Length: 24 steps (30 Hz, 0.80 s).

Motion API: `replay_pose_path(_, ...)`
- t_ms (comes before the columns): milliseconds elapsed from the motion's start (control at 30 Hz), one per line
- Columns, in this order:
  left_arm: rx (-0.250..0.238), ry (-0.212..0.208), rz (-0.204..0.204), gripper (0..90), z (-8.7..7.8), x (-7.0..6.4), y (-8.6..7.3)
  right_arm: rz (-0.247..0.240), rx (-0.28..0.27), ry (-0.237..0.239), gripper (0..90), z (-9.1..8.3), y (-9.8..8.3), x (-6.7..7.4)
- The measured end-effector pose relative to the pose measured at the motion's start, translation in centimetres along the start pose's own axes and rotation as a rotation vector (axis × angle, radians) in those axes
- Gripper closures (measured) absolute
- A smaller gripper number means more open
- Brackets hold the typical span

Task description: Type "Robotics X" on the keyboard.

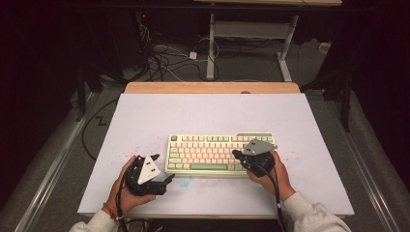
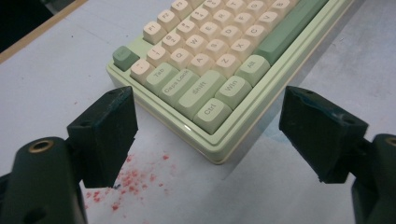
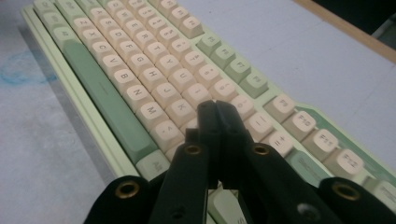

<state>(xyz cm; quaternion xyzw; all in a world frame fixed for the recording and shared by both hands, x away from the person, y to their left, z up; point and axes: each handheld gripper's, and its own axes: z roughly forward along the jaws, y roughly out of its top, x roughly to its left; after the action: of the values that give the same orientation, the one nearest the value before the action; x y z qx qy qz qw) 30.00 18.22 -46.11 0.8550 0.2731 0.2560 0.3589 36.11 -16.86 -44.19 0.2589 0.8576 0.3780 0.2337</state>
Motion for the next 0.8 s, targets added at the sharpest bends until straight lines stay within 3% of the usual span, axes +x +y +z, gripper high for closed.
replay_pose_path(167,-0.008,-0.005,-0.010,18.1,-0.1,0.2,0.0,0.012,0.024,0.006,90.0,1.8,0.9,-0.4)
replay_pose_path(300,0.013,-0.015,0.000,18.1,0.1,0.1,-0.2,0.011,0.055,-0.001,90.0,2.9,1.5,-0.5)
replay_pose_path(467,0.033,-0.010,0.009,18.1,0.2,-0.1,-0.2,0.023,0.052,0.003,90.0,3.6,1.8,-0.6)
replay_pose_path(800,0.039,-0.018,0.011,18.2,0.3,-0.1,-0.3,0.005,0.116,0.003,90.0,4.7,2.0,-0.6)
